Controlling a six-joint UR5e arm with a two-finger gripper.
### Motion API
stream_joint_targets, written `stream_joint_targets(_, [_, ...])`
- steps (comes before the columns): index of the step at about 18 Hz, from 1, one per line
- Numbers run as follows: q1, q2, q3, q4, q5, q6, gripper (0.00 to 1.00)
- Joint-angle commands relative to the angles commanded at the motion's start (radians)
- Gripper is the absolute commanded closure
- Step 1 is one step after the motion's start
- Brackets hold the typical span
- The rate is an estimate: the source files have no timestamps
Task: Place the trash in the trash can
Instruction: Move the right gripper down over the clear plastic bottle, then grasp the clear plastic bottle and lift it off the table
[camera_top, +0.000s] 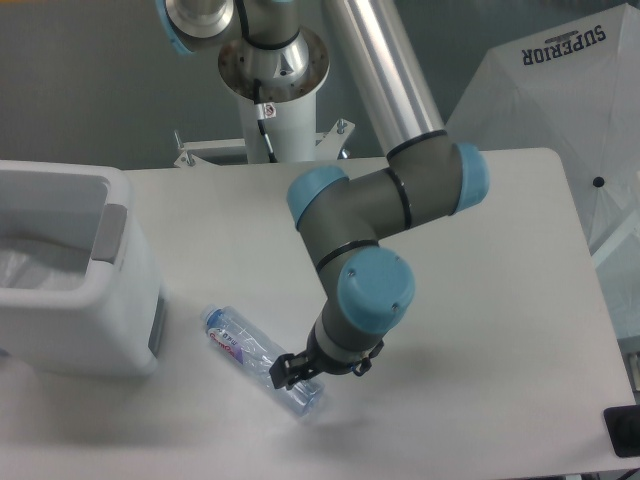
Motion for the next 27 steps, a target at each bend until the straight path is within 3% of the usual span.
stream_joint_targets(4, [-0.018, -0.044, 0.018, -0.049, 0.040, -0.038, 0.00])
stream_joint_targets(12, [-0.046, -0.095, 0.031, -0.046, 0.063, -0.054, 0.00])
stream_joint_targets(13, [-0.046, -0.097, 0.032, -0.046, 0.063, -0.054, 0.04])
stream_joint_targets(18, [-0.046, -0.103, 0.038, -0.038, 0.060, -0.054, 0.49])
stream_joint_targets(24, [-0.046, -0.101, 0.080, -0.031, 0.060, -0.040, 0.52])
stream_joint_targets(27, [-0.045, -0.082, 0.112, 0.038, 0.058, -0.039, 0.52])
